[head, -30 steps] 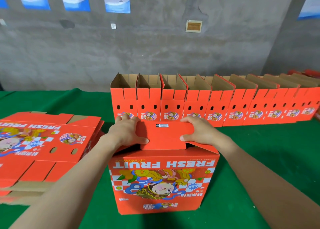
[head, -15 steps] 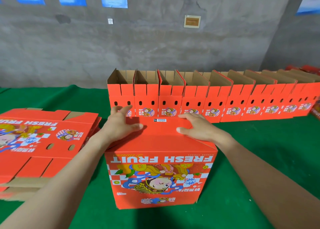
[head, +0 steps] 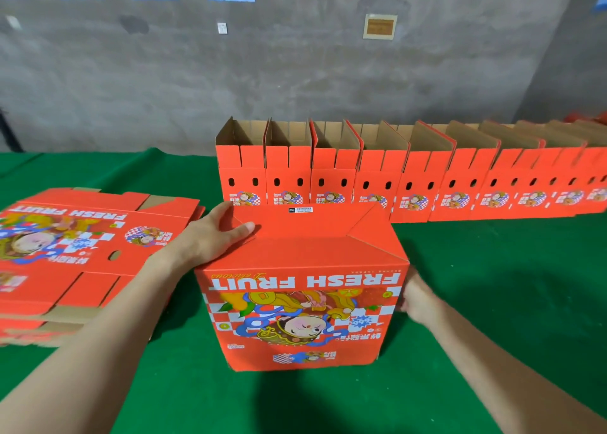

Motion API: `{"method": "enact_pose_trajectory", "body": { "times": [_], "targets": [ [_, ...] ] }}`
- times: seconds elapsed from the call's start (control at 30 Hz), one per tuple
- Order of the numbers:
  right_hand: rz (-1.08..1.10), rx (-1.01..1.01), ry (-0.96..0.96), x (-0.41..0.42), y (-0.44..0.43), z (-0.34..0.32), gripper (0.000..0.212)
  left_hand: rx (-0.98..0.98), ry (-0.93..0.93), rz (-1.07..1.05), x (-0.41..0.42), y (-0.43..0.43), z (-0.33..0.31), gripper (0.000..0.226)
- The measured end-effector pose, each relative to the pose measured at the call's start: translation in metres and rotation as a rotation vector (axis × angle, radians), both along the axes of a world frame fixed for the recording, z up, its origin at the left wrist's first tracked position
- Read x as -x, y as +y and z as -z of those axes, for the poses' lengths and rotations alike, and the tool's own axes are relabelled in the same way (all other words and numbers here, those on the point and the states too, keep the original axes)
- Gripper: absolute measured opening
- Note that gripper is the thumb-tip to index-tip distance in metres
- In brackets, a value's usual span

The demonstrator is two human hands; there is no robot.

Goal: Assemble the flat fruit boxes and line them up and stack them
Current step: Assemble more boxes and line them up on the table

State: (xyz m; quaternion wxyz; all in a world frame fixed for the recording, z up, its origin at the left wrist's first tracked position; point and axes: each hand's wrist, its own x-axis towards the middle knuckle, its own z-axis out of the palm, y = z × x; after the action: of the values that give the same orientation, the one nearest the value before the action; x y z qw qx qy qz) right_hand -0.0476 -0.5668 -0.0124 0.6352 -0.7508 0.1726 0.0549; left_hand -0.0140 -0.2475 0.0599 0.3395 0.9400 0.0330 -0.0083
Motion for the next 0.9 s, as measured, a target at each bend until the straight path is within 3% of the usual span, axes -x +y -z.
{"method": "enact_pose_trajectory", "body": {
  "times": [0.1,0.27,0.53,0.63,0.77,0.9],
  "targets": [
    [-0.086,0.054,0.136,0.013,0.009,0.015,0.044,0.012,-0.075,0.006,0.008,0.006,0.000,0.075],
    [-0.054,0.062,-0.020,0.005,0.002,-0.022,0.055,0.049,-0.299,-0.025,0.010,0.004,-0.016,0.068],
    [-0.089,0.157,-0.130,0.002,-0.014,-0.048,0.042,0.149,-0.582,-0.128,0.004,-0.001,-0.002,0.049],
    [-0.210,0.097,-0.077,0.007,-0.029,-0.056,0.035,0.216,-0.666,-0.162,0.002,-0.001,0.010,0.040],
    [-0.342,-0.143,-0.056,0.016,-0.047,-0.064,0.036,0.269,-0.739,-0.149,0.001,-0.007,0.026,0.035],
    [-0.244,-0.242,-0.122,0.023,-0.051,-0.061,0.034,0.361,-0.750,-0.040,0.002,-0.017,0.037,0.025]
  ]
}}
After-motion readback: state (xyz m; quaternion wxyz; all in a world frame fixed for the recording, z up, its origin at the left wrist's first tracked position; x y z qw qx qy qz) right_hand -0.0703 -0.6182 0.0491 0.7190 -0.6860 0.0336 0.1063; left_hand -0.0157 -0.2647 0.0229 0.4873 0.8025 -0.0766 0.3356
